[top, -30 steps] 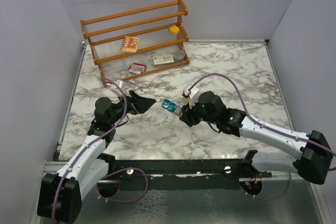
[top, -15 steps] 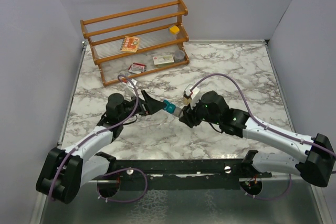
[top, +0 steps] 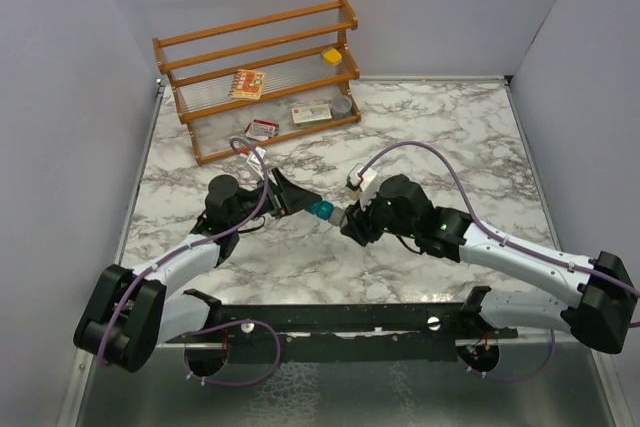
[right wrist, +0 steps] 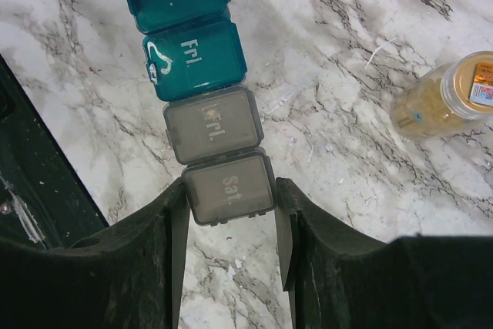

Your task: Sort the pills into containers

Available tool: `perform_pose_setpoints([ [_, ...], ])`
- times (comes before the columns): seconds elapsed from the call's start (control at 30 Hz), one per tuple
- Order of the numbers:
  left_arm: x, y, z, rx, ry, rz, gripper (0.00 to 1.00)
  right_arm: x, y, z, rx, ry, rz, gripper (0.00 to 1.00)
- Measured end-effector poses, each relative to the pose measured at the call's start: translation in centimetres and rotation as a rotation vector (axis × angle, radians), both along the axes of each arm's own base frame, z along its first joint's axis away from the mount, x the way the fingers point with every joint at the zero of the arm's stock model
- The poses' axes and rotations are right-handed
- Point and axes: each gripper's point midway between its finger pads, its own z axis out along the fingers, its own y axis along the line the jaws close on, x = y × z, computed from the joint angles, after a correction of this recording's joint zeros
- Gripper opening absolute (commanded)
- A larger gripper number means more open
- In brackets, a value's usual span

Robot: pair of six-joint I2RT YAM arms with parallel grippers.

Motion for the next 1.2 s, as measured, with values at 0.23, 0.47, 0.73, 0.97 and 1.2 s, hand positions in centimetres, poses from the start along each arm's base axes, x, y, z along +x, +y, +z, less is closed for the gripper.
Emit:
perform_pose_setpoints([
  [0.23,-1.0,-0.9,0.4,-0.021,0.013,-0.044,0.62,0.1,0.0,0.0,-0.001,-0.004,-0.005,0.01],
  [0.47,-1.6,-1.5,0.3,-0.024,0.024,-0.069,0.57,0.5,0.1,0.2,-0.005,-0.013,-0.019,0.01],
  [0.73,-1.9,-2.0,-0.6,-0.014,0.053,-0.086,0.43,1.0,0.0,0.7,-0.009,-0.034,-0.033,0.01],
  [0.97,-1.7,-2.0,-0.8,-0.011,0.061,-0.077,0.46,1.0,0.0,0.6,-0.016,-0.036,-0.038,0.01],
  [1.2,-1.5,-2.0,-0.8,-0.012,0.059,-0.065,0.49,0.8,-0.2,0.3,-0.030,-0.029,-0.039,0.01],
])
